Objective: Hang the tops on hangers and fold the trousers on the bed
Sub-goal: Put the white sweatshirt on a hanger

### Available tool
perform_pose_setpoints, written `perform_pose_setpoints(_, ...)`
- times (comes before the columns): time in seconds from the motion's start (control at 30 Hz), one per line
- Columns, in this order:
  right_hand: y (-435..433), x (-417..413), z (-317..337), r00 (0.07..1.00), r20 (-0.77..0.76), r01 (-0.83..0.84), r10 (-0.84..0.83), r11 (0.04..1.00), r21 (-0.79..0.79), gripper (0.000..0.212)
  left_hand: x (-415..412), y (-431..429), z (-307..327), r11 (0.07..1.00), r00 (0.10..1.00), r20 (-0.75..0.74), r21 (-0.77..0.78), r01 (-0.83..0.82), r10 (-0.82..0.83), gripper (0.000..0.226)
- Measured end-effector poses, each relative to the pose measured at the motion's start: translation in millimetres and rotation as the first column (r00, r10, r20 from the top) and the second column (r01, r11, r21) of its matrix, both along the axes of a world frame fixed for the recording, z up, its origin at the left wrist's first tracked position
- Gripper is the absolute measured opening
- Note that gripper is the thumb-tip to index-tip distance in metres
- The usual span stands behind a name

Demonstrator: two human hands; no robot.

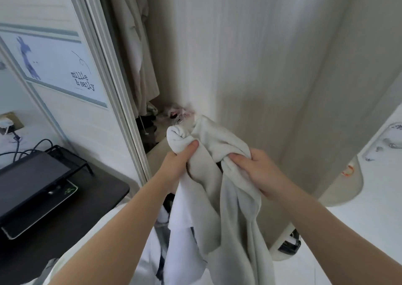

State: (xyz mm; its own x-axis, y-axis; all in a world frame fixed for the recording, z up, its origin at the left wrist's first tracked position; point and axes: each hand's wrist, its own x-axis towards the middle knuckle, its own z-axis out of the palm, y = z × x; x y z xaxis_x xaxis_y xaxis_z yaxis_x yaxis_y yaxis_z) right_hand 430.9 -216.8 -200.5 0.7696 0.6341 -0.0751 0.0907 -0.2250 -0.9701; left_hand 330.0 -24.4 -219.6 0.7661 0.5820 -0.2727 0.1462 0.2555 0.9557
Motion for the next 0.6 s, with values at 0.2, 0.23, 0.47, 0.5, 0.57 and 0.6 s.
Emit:
perform_pose_setpoints(0.2,33,22,14,0.932,-0.354,0.163,-0.077,0.962,0.22,0.021,21,9,1,0.925,0.983,0.031,0.333,-0.181,0.181,0.065)
perform_pose_setpoints(0.23,40,26,16,0.909,-0.407,0.199,-0.088,0.95,0.24,0.023,19,4,4,0.906,0.978,0.11,0.372,-0.205,0.176,0.058)
perform_pose_setpoints(0.47,81,42,48,0.803,-0.595,0.314,-0.03,0.87,0.381,0.009,13,-27,-8,0.79,0.98,-0.068,0.583,0.193,-0.189,0.067)
perform_pose_setpoints(0.5,85,42,52,0.8,-0.599,0.313,-0.016,0.864,0.394,0.009,20,-21,-15,0.777,0.989,-0.098,0.613,0.146,-0.108,0.052)
perform_pose_setpoints(0.57,91,43,59,0.799,-0.602,0.303,0.008,0.859,0.413,0.011,29,-5,-19,0.759,0.997,-0.047,0.652,-0.01,0.054,0.014)
perform_pose_setpoints(0.6,91,46,60,0.803,-0.596,0.286,0.022,0.863,0.417,0.012,31,3,-15,0.768,0.996,0.015,0.636,-0.077,0.087,0.008)
